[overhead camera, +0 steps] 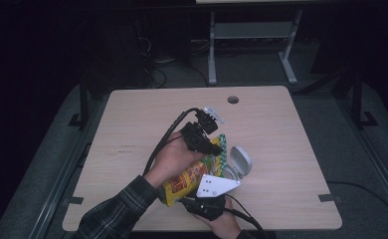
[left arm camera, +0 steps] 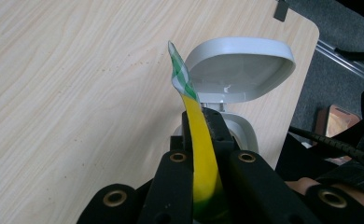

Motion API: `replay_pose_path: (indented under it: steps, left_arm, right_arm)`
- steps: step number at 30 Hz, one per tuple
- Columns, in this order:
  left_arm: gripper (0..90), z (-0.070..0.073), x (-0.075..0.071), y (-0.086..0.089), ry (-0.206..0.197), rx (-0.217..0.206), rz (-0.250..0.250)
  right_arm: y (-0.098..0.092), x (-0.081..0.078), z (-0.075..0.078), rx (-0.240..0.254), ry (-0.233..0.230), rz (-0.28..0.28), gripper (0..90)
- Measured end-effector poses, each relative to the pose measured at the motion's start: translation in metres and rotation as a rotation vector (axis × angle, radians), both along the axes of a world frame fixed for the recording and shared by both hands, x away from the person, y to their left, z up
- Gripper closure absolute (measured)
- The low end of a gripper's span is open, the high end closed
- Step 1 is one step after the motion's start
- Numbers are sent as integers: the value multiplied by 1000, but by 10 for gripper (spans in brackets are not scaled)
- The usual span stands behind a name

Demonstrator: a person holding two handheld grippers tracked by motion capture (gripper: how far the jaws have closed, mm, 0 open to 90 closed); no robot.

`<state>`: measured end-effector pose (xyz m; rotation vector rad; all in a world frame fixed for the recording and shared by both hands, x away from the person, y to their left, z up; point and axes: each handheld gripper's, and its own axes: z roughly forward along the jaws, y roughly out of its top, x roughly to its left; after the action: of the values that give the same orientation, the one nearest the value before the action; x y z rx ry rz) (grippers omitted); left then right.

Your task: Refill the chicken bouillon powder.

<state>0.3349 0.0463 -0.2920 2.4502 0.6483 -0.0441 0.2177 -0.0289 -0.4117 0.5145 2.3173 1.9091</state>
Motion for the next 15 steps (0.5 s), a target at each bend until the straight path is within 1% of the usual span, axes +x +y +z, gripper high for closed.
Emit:
replay_pose_path:
  steps: [15]
  left_arm:
    - [899, 0, 1, -1, 9, 2, 1]
  right_arm:
    - [0, 0, 0, 3, 0, -1, 900]
